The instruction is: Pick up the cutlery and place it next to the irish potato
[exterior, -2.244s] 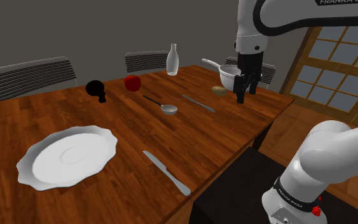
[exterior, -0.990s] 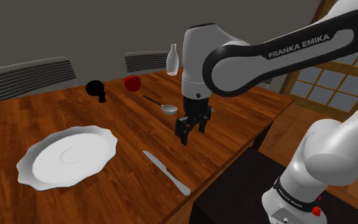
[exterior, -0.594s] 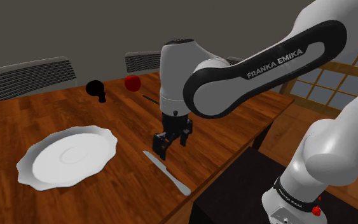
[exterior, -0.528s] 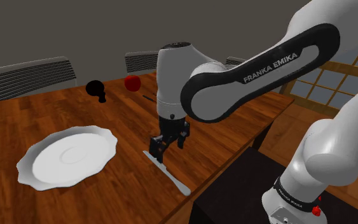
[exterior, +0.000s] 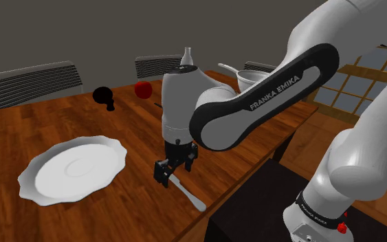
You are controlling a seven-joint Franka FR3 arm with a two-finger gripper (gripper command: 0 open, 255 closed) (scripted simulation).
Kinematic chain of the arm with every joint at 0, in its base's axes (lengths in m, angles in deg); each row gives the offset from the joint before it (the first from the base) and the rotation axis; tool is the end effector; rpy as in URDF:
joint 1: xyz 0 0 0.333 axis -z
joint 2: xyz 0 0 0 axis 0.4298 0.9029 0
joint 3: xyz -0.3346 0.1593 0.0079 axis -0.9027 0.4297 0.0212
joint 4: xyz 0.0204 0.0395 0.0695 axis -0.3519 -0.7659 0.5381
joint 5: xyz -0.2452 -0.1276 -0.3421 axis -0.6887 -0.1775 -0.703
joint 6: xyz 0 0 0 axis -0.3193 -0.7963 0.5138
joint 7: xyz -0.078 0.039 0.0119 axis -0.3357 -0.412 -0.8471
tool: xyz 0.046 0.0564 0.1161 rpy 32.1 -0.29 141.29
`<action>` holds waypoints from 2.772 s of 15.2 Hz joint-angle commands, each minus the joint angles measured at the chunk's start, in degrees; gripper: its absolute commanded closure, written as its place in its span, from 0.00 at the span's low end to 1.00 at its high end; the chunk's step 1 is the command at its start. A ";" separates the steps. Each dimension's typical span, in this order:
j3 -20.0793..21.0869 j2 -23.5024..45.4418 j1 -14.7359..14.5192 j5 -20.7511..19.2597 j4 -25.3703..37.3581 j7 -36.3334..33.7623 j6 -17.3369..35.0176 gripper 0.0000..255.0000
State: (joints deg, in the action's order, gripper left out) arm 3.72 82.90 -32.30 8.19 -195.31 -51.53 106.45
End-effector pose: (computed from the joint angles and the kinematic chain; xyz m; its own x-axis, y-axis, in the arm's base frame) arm 0.3721 0.3529 0.3400 0.9993 0.0373 -0.0070 0.0373 -0.9993 -0.0038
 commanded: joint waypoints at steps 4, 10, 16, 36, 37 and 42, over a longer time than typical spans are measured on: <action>0.17 1.16 0.12 -0.80 -0.27 -0.58 1.29 0.00; 0.17 1.15 0.12 -0.80 -0.27 -0.58 1.28 1.00; 0.17 1.15 0.12 -0.80 -0.27 -0.57 1.28 1.00; -2.04 -7.21 -0.50 3.63 6.53 2.96 -12.82 1.00; -2.18 -7.55 -0.51 3.75 7.04 3.07 -13.64 1.00; -2.86 -9.00 -0.54 4.15 9.74 3.48 -17.66 1.00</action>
State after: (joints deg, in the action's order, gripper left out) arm 1.01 73.96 -32.91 12.39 -186.28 -48.15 89.60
